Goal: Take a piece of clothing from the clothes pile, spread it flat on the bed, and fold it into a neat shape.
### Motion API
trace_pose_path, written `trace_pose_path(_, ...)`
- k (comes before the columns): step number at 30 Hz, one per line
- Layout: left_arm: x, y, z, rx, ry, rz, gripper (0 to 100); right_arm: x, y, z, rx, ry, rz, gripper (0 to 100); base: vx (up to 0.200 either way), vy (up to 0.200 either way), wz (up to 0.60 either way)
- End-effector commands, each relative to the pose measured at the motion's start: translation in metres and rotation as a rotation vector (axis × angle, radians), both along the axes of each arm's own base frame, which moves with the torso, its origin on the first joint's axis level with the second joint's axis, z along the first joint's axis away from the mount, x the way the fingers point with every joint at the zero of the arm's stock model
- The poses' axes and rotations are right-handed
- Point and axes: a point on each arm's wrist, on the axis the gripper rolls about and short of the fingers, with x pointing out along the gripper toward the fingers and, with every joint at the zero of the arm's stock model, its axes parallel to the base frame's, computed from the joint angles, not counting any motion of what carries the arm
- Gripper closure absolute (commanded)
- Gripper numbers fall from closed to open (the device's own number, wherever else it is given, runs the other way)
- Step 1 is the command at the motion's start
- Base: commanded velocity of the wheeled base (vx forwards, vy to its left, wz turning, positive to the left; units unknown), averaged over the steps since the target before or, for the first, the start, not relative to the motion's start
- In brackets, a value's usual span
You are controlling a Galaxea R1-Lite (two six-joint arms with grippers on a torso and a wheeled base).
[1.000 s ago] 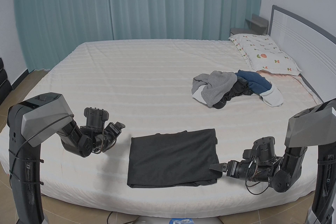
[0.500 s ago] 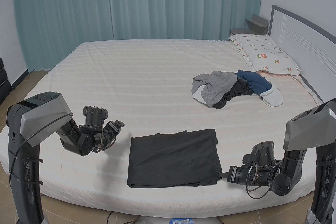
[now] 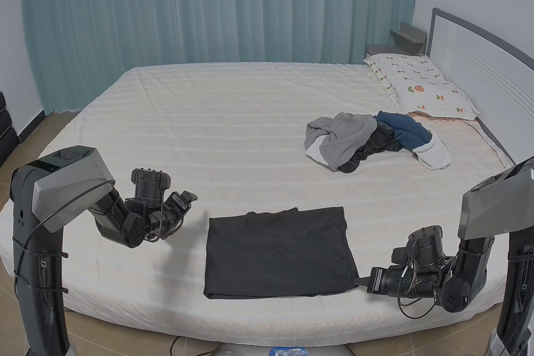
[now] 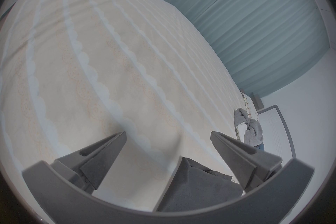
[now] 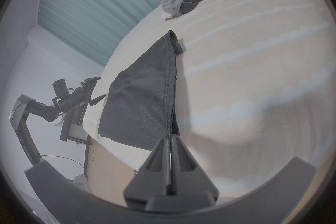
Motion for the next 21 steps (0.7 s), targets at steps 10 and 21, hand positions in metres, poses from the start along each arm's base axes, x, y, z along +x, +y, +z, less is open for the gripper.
trace_pose_path(10, 0.0, 0.0, 0.0, 0.0, 0.0, 0.0, 0, 0.0, -0.002, -0.005, -0.026, 0.003, 0.016, 0, 0.0, 0.0, 0.0)
trace_pose_path(21, 0.0, 0.0, 0.0, 0.0, 0.0, 0.0, 0, 0.05, 0.005, 0.02, 0.044, -0.194, -0.033, 0, 0.0, 0.0, 0.0)
